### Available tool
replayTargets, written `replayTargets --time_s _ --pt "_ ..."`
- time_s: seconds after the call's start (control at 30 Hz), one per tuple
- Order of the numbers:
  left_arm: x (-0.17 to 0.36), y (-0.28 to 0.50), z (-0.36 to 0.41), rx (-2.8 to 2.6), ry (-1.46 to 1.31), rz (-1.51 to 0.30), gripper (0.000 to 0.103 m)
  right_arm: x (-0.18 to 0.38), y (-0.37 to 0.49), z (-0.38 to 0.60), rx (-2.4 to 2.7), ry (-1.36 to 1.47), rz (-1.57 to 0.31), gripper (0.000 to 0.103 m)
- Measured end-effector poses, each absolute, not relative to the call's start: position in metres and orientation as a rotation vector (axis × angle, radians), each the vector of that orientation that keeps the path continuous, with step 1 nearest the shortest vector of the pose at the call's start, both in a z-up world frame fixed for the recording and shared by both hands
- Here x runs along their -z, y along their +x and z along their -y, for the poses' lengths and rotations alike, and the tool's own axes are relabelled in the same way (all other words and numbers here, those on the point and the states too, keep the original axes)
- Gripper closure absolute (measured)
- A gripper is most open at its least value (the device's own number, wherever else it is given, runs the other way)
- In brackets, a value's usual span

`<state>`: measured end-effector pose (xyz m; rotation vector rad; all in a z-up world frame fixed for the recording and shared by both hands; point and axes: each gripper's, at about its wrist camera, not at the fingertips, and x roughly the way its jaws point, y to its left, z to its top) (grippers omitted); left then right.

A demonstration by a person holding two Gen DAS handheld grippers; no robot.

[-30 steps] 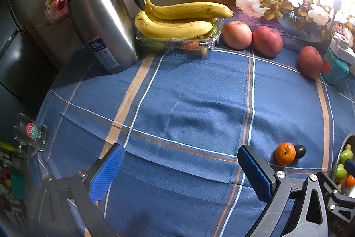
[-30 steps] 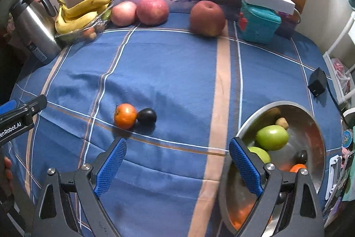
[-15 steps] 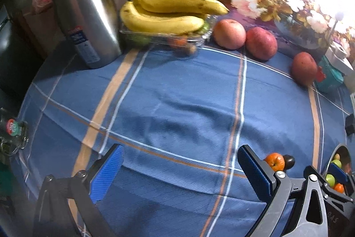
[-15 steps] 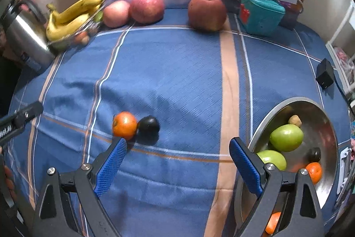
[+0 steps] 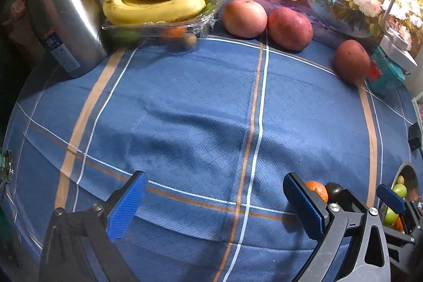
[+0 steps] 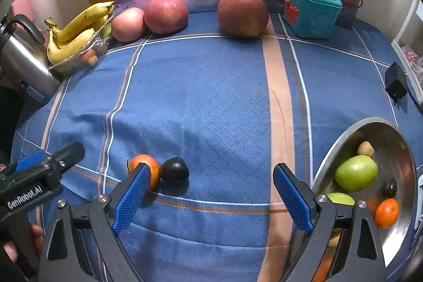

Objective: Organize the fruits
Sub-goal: 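Grasp the black plum with the right tool while the left tool grasps the orange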

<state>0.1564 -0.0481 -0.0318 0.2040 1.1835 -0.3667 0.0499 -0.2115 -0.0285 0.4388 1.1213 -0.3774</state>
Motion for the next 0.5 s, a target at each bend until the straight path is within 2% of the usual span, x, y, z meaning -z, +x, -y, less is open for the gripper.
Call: replayTargets --time_s 0.23,0.27,0.33,0.5 --pt "0.040 0.159 0.050 0.372 0.124 -1.202 0.000 0.034 0.055 0.211 0.366 0.445 -1.120 0.013" --pt "0.040 0.159 0.051 0.368 0.123 -1.204 0.000 0.035 0.056 0.210 0.361 0.443 -1.120 0.015" --pt "0.042 0.160 0.051 0.363 0.107 -1.213 0.000 0.037 0.058 0.208 0.354 0.442 -1.122 0.030" --pt "0.043 0.162 0.049 0.382 0.046 -1.241 0.000 0.044 0.060 0.206 0.327 0.476 -1.119 0.044"
